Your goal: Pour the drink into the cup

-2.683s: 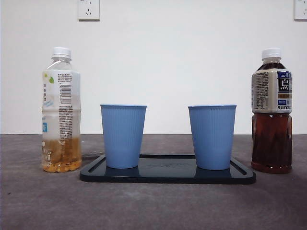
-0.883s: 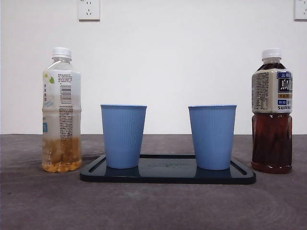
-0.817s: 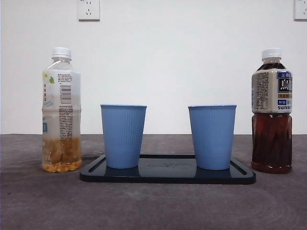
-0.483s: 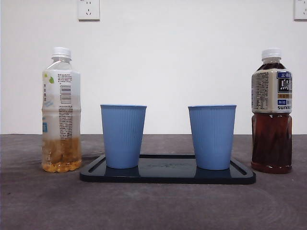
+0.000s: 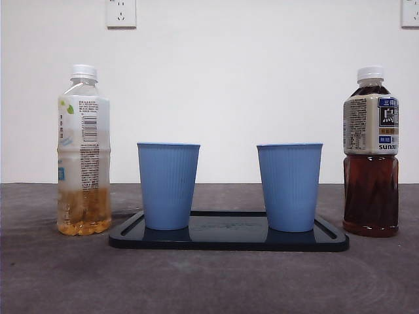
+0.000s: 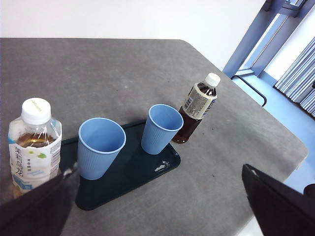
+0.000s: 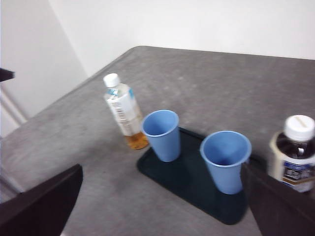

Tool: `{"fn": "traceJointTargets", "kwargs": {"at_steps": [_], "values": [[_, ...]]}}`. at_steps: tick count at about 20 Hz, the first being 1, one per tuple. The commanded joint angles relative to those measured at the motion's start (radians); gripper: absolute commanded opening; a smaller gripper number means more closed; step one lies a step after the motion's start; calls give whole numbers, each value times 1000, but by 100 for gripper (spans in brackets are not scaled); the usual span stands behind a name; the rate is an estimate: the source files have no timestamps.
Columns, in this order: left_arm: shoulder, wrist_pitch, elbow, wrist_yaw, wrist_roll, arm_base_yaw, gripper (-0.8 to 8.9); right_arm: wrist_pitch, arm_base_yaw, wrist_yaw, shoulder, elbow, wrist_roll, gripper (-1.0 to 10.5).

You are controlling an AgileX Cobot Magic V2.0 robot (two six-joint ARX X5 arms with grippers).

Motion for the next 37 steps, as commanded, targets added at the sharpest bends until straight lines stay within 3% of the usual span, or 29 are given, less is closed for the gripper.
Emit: {"fn": "traceJointTargets", "kwargs": {"at_steps": [1,4,9,15,22,28,37], "values": [[5,11,23,5,9,-8,531,-13,4,71,6,13,5,513],[5,11,23,5,9,-8,531,-26,4,154,6,-11,2,512],[5,10,23,5,9,-8,531,15,4,192,6,-117,3,512],[5,10,23,5,9,-8,531,187,4,233,6,-325,34,512],[5,4,23,5,8,-8,531,581,4,392,17,-599,151,513],[5,-2,23,5,8,-8,531,883,4,402,151,-745,142,513],[5,-2,23,5,8,-8,531,1281,3,452,513,-747,69,512]]}}
